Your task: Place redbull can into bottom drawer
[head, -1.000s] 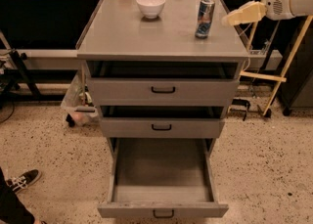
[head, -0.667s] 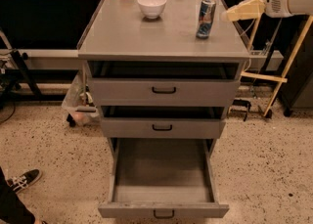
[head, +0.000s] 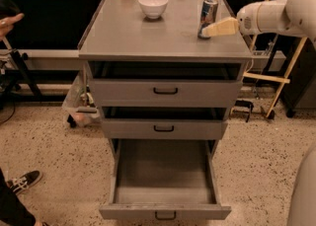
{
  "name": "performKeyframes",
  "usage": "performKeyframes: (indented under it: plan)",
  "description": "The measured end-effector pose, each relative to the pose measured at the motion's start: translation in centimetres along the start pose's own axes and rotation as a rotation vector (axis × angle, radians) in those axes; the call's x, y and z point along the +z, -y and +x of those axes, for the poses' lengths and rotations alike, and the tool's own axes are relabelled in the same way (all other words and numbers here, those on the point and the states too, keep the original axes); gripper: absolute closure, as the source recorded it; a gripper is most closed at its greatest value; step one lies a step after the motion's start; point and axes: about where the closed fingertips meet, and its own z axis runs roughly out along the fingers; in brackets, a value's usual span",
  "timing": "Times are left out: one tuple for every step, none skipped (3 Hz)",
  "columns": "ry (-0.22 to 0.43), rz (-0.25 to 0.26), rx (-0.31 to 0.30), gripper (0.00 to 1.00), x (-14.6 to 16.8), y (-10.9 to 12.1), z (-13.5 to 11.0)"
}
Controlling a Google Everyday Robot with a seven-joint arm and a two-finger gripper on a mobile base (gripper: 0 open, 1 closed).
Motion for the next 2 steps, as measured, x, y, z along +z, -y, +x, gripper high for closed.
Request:
performKeyframes:
  plan:
    - [-0.015,0.057,0.014,0.00,4.6,1.2,0.6]
    - [0.030,0.175,0.027,0.00,7.6,3.9,-1.2]
